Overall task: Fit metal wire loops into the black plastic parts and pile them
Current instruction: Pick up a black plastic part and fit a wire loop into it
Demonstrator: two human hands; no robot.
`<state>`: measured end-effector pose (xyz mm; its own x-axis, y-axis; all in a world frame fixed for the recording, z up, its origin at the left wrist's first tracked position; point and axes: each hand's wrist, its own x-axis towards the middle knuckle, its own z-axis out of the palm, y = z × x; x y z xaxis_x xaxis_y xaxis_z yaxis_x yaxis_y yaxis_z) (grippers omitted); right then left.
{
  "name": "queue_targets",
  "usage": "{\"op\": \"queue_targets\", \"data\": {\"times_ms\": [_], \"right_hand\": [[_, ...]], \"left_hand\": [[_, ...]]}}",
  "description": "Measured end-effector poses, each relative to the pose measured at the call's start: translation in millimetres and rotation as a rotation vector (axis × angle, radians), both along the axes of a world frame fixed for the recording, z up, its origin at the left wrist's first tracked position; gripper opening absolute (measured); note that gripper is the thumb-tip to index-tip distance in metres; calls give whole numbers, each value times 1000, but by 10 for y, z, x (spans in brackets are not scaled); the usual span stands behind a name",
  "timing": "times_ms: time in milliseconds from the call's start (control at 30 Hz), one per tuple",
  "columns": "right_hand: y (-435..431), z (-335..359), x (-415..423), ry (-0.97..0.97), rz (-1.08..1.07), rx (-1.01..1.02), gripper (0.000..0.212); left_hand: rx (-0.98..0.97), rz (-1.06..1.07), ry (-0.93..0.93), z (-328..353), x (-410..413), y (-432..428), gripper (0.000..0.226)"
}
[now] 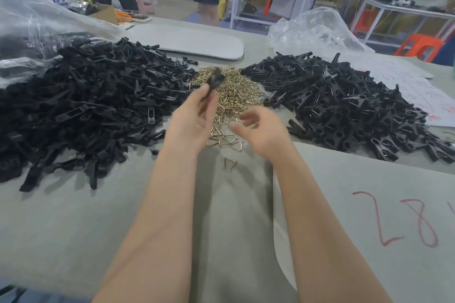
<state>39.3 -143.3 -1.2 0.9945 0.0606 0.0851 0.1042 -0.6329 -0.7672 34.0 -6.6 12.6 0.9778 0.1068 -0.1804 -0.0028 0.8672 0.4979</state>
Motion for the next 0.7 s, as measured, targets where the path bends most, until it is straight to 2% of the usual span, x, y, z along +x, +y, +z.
{"op": "queue_targets", "data": {"times_ms": [67, 167, 267, 400, 433, 533, 567, 633, 700], "right_hand": [[109, -76, -27, 51, 87, -300, 45], [246, -173, -48, -16, 102, -434, 36], [238, -177, -35, -102, 64, -369, 21], [134, -170, 13, -146, -7, -275, 26], [107, -171, 29, -125, -26, -199, 24], [72, -152, 43, 2, -48, 215, 17], [61, -148, 47, 19, -48, 276, 18], [54, -144, 52, 16, -34, 289, 21], [53, -132, 47, -30, -11, 198, 16]], "left_hand": [[-215, 27, 13, -1, 5, 66, 6], [-331, 35, 31, -20, -1, 85, 17], [-301, 28, 85, -48, -4, 79, 22], [-230, 3, 141, -73, 14, 64, 15], [-201, -7, 146, -69, 13, 53, 13], [-94, -61, 139, -55, 0, 16, 9], [-69, -80, 134, -56, 0, 10, 7], [-45, -107, 130, -69, 5, 7, 7], [-16, -124, 140, -87, 16, 9, 9]]}}
